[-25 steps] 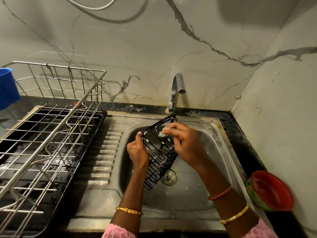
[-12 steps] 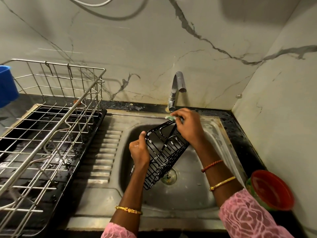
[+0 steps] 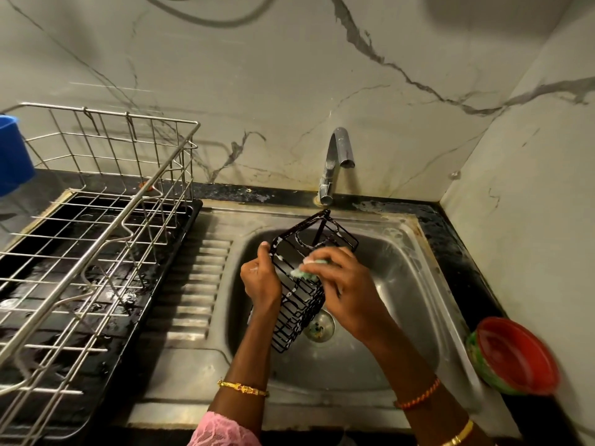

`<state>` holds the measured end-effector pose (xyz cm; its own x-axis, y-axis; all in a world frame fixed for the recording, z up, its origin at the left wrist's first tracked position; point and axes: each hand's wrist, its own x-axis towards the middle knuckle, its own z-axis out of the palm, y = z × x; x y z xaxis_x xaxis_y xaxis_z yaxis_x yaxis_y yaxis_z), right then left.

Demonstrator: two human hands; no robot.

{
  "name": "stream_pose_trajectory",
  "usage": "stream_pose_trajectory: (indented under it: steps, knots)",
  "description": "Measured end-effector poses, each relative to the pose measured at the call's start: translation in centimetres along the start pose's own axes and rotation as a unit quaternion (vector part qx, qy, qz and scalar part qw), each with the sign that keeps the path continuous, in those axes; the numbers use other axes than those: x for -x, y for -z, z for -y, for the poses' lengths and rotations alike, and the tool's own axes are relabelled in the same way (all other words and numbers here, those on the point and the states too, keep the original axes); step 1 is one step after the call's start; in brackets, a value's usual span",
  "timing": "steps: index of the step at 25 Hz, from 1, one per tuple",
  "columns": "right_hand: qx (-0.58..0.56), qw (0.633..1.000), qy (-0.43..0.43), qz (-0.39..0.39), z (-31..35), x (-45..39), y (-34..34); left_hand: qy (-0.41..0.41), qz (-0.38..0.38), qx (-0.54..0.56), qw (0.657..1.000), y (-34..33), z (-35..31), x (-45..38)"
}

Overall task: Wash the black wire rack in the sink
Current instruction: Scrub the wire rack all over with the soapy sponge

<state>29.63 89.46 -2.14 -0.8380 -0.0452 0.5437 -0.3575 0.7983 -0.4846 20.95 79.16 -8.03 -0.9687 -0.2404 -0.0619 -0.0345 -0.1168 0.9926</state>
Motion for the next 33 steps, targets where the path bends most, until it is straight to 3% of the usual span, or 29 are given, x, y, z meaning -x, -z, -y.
stream_pose_trajectory:
  steps: [7, 10, 14, 20, 26, 29, 33]
  knots:
    - [-0.020, 0.998, -0.063, -0.016, 0.8, -3.4, -0.8, -0.025, 0.023, -0.077, 0.996, -0.5, -0.5, 1.0]
    - [-0.017, 0.997, -0.077, -0.016, 1.3, -4.0, -1.3, -0.002, -0.002, -0.070, 0.998, -0.5, -0.9, 0.9]
    - [-0.046, 0.994, -0.054, -0.078, 0.2, 0.7, -0.5, 0.024, -0.031, -0.019, 0.999, 0.1, -0.9, 0.0]
    - [-0.163, 0.965, -0.118, -0.165, -0.2, 0.5, -0.1, 0.005, -0.009, -0.014, 1.000, 0.2, -0.7, 0.2]
    - [-0.119, 0.976, -0.132, -0.122, 0.0, -1.3, -0.4, 0.031, -0.048, 0.046, 0.997, 0.3, -1.2, -0.1]
    - [-0.165, 0.967, -0.165, -0.101, -0.2, 1.3, -0.4, 0.034, -0.056, 0.079, 0.995, 1.0, -1.8, -0.6]
    - [-0.148, 0.966, -0.143, -0.155, -0.3, -1.1, 0.1, 0.013, -0.043, 0.090, 0.995, 1.1, -1.8, -0.1]
